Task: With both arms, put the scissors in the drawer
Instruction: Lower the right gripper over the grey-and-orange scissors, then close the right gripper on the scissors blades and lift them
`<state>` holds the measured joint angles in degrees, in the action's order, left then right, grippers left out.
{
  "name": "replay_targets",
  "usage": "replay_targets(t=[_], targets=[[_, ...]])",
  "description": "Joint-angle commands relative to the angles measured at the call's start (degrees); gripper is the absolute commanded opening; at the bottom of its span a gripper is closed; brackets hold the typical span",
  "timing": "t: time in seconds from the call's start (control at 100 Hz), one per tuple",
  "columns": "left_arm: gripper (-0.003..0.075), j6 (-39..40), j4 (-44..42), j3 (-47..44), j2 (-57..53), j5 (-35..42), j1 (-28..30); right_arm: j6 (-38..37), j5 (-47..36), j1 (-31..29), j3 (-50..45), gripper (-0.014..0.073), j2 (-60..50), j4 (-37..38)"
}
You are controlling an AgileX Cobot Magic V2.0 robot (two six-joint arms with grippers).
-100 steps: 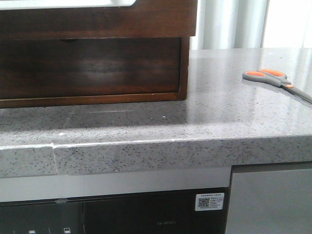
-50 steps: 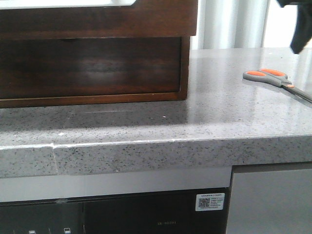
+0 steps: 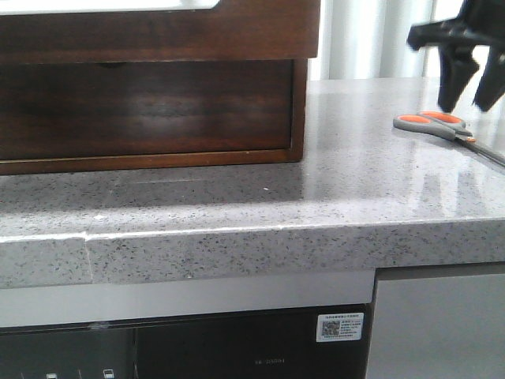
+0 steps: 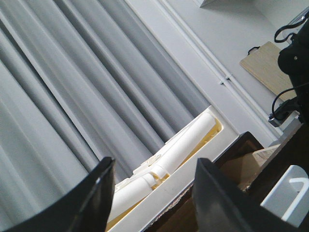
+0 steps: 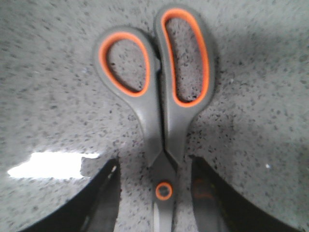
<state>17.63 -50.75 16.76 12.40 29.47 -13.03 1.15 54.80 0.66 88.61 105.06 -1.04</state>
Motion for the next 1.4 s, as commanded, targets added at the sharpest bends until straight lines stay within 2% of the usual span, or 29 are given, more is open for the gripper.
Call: replay_targets(t=[0.0, 0.66, 0.72, 0.92, 1.11, 1.39], targets=[[0.0348, 0.84, 2.66, 1.79, 0.66, 1.64, -0.49, 0.67, 0.38, 0.03, 3.58, 0.0291, -0.80, 1.04], [0.0348, 0.84, 2.56, 1.79, 0.66, 1.64, -0.49, 0.67, 3.24, -0.07, 6.50, 0.0286, 3.67, 1.77], [0.0348, 0.84, 2.56, 1.79, 0.66, 1.64, -0.49, 0.67, 3.24, -0.07, 6.50, 0.0251, 3.67, 1.77], [0.0348, 0.84, 2.56, 1.79, 0.66, 1.64, -0.49, 0.67, 3.49, -0.07, 6.50, -0.0073, 3.67, 1.99], [0.0348, 0.84, 2.56, 1.79, 0.66, 1.64, -0.49, 0.79, 2.86, 0.19, 6.96, -0.0072, 1.28, 1.99], [0.0348, 0.84, 2.56, 1.79, 0.66, 1.64, -0.49, 6.43, -1.59, 3.32, 6.96, -0.0072, -11.87, -0.12]])
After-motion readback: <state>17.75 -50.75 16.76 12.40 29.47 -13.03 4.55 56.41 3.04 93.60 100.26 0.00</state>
